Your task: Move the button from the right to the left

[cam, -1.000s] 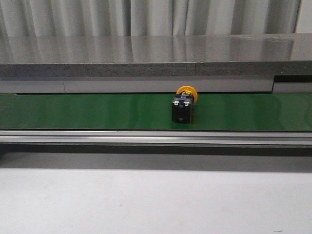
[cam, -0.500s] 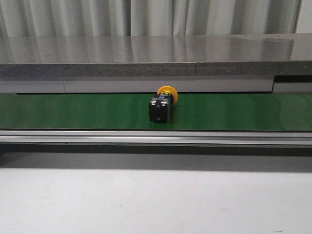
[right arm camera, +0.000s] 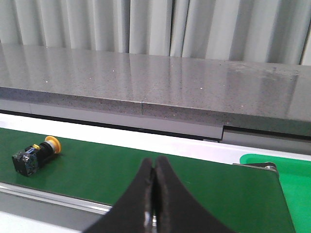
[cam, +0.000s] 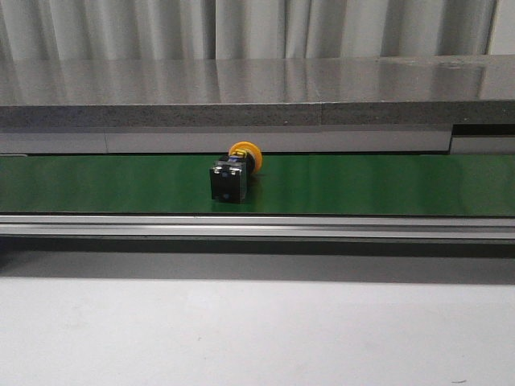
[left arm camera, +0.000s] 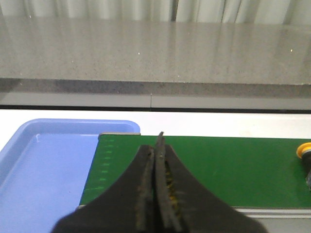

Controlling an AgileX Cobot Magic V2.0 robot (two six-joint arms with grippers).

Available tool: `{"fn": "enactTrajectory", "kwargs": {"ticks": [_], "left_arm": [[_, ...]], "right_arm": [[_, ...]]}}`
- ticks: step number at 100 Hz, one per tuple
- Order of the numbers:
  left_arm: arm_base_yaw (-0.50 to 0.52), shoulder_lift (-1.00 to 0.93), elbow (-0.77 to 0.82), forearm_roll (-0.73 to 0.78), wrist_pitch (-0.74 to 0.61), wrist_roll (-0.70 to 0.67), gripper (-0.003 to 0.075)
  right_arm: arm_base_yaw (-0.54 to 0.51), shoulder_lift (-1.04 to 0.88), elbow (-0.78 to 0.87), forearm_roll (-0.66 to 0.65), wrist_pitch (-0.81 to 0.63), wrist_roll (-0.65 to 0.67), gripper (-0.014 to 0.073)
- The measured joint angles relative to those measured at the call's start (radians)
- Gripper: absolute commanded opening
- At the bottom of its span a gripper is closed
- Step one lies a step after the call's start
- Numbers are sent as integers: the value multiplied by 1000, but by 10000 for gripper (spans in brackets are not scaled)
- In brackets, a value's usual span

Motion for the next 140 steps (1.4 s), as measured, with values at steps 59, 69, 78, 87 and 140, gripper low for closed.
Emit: {"fn": "enactTrajectory", "kwargs": {"ticks": [59,69,78,87,140], "left_arm": [[-79,648,-412,-99,145,95,692],[-142,749,-485,-110,164,98,666],[-190,849,-559,-119,213,100,643],[-229,951,-640,-131,292,102,636],[-284,1317,-925,-168,616,101,635]], "right_arm": [[0,0,0,0,0,0,-58],[0,0,0,0,0,0,-58],[0,0,0,0,0,-2,-58],[0,0,0,0,0,-4,-58],[0,0,2,0,0,-2,-58]]}}
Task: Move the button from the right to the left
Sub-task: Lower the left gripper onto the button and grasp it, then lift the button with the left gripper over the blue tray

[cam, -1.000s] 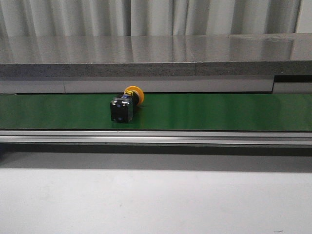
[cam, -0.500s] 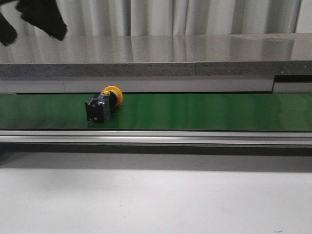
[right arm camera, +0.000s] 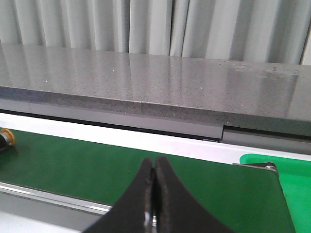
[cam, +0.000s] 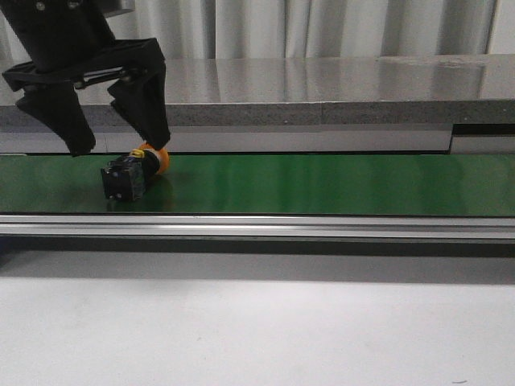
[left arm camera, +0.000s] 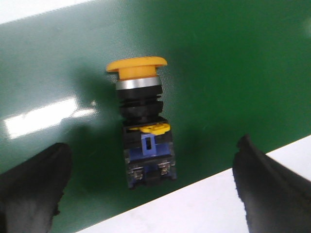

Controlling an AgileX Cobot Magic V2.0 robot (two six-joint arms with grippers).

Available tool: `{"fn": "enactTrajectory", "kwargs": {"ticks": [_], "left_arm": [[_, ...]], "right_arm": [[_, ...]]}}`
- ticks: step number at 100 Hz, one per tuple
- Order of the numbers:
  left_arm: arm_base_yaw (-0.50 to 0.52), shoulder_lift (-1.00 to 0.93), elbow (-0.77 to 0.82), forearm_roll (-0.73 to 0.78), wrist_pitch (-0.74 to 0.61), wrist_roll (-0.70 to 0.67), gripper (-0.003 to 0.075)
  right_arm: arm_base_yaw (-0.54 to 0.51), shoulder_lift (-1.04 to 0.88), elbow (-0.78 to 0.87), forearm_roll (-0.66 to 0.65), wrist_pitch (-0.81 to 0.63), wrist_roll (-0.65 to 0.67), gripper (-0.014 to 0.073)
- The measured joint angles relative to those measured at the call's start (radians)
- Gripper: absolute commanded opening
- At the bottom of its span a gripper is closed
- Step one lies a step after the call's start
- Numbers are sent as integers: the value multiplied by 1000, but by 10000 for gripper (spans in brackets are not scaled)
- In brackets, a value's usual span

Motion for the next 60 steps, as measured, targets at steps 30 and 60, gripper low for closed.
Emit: {"fn": "enactTrajectory", "kwargs": {"ticks": [30,60], "left_arm": [[-2,60,-4,0,-2,0,474],[-2,61,-5,28,-26,-3,142]], "right_arm": [[0,0,0,0,0,0,-58],[0,0,0,0,0,0,-58]]}}
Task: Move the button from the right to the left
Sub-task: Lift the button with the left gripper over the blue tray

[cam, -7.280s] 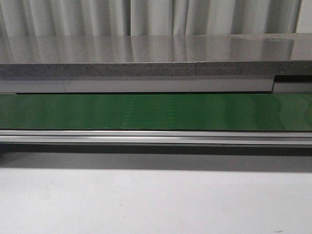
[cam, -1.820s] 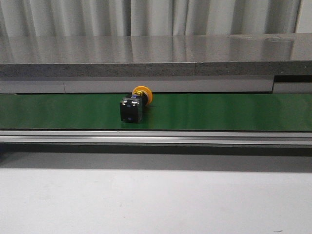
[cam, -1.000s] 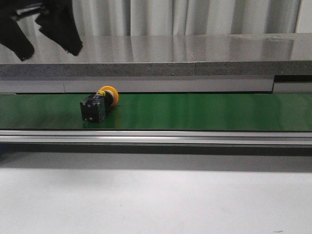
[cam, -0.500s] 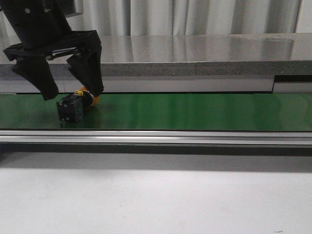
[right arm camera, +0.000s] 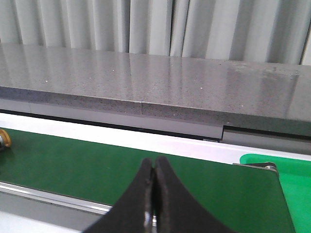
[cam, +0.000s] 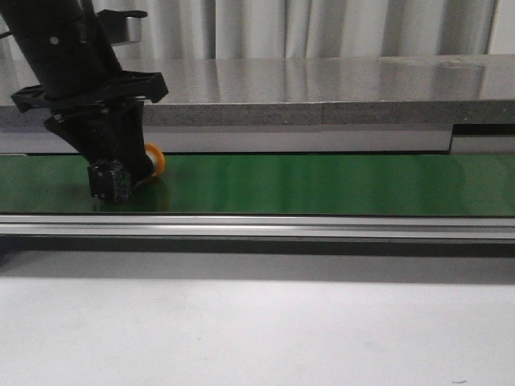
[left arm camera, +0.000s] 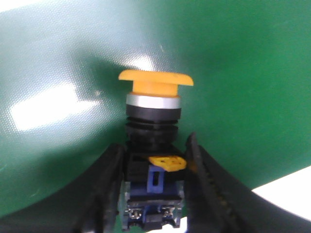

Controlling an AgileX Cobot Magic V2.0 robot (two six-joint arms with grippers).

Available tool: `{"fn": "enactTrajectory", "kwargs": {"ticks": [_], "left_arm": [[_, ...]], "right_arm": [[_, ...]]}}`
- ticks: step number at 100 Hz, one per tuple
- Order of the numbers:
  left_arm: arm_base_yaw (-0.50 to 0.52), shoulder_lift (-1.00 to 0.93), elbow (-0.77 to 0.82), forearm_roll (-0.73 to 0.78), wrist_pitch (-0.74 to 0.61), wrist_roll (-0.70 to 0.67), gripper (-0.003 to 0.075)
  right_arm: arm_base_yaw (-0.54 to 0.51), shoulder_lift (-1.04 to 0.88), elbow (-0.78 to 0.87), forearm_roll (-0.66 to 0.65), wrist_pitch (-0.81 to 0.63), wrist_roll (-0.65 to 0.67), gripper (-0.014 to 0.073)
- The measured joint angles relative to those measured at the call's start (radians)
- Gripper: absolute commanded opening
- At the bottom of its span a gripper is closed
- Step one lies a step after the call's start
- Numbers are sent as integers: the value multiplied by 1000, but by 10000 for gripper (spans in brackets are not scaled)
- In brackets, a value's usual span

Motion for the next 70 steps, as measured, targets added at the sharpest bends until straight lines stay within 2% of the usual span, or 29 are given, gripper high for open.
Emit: {"fn": "enactTrajectory", "kwargs": {"ticks": [41,55,70], "left_arm": [[23,-35,-31,4,16,-39,141],[96,-110,-39,36,24,-41,141],[237,-161,-39,59,53,-43,137]], "right_arm": [[0,0,0,0,0,3,-58],[0,0,0,0,0,3,-58],[0,0,0,0,0,3,-58]]}}
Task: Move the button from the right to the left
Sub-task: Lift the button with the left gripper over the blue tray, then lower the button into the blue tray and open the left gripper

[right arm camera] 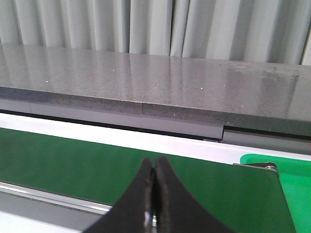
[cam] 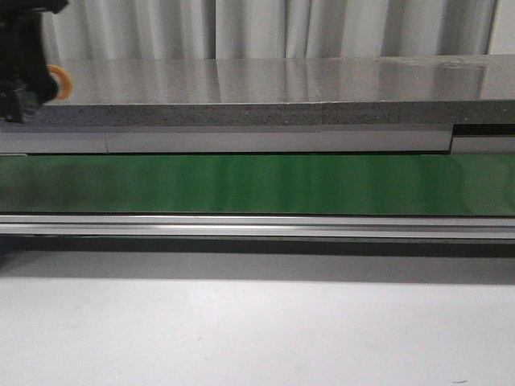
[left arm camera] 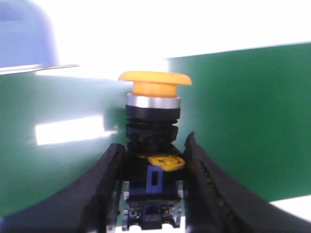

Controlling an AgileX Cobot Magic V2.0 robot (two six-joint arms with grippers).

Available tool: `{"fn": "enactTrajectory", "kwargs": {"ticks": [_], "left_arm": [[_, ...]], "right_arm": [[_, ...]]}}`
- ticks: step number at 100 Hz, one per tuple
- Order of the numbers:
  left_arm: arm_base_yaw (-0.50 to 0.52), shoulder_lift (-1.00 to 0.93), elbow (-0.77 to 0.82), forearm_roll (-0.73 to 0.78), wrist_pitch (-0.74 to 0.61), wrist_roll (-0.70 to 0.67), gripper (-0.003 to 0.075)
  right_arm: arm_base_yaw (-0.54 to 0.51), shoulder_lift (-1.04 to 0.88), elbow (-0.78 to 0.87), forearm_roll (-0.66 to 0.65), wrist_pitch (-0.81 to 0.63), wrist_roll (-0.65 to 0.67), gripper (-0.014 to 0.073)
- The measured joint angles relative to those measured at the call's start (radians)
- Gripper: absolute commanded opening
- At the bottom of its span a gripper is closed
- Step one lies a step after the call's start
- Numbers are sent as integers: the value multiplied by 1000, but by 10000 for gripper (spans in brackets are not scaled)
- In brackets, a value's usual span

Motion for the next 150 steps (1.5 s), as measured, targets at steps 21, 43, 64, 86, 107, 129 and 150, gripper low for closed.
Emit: {"fn": "enactTrajectory", "kwargs": {"ticks": [21,43,64,86,107,129,150], "left_arm": [[217,-3,0,10,53,0,137],[394,-3,0,14,68,71,137],[464,53,0,64,64,105,137],[468,156,0,85,24,171,137],[468,227,0,85,-26,180,137],[468,304,0,85,-53,215,137],[468,338,0,85,-59,230,255]], "right_arm": [[0,0,0,0,0,0,-58],[0,0,0,0,0,0,-58],[0,0,0,0,0,0,-58],[0,0,0,0,0,-5,-58],[0,0,0,0,0,-3,-58],[0,0,0,0,0,-3,-58],[0,0,0,0,0,-3,-58]]}}
